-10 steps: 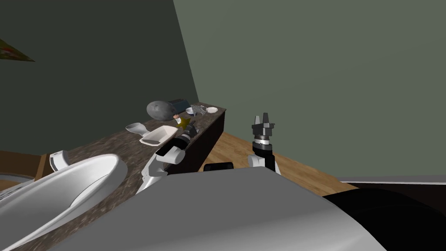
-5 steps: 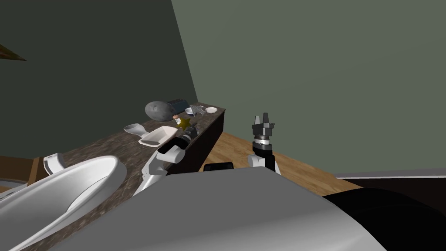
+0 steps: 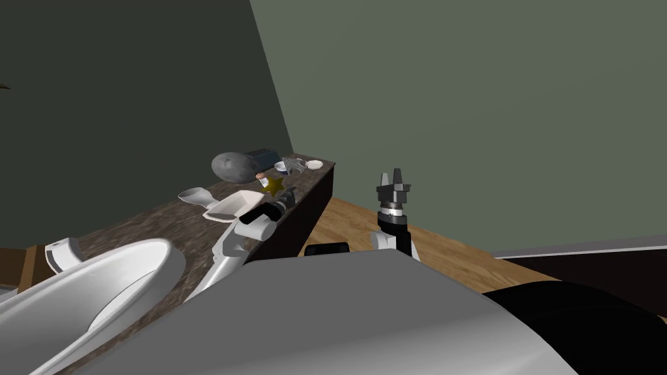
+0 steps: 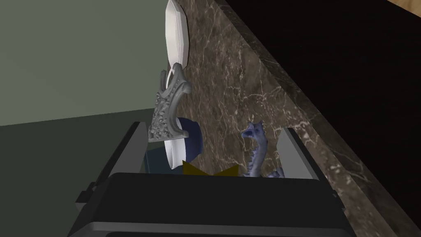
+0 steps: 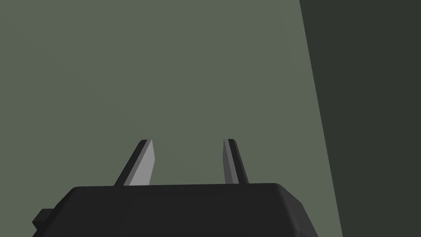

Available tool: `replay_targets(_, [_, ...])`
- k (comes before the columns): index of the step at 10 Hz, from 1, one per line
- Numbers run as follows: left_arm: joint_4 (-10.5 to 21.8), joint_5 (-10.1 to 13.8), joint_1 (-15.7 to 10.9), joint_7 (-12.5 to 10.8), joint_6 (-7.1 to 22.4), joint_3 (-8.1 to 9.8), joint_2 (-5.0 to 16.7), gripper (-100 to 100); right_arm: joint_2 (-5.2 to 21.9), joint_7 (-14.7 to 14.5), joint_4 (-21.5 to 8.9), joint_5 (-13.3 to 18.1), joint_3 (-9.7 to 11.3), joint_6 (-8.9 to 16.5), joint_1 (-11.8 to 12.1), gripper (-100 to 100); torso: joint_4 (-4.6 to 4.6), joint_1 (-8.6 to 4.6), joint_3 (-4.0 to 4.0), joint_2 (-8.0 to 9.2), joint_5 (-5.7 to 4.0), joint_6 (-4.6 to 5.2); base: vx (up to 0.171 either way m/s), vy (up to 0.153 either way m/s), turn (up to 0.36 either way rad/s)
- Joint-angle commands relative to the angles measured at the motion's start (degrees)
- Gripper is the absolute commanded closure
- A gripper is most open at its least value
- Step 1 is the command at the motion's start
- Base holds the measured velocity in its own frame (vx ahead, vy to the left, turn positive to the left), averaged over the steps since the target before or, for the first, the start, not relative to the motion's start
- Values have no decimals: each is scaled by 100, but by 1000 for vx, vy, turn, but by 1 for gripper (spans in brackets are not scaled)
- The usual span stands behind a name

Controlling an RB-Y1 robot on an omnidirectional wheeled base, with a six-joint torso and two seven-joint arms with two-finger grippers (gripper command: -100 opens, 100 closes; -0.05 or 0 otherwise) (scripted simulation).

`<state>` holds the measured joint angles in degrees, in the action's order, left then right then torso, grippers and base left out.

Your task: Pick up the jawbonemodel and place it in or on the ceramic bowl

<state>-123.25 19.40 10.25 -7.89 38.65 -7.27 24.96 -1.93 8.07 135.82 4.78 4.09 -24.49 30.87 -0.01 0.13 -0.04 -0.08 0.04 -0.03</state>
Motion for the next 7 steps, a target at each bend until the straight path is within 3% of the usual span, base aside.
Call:
replay_targets(1, [19, 25, -30, -2, 277, -8, 65, -100, 0, 0, 0, 0, 0, 0, 0, 0, 0, 0, 0, 0, 0, 0, 7, 26, -41])
replay_targets(7, [192, 99, -289, -5, 1191, -76, 412, -100, 0, 0, 0, 0, 0, 0, 0, 0, -1, -4, -2, -3, -1, -1, 11, 21, -53])
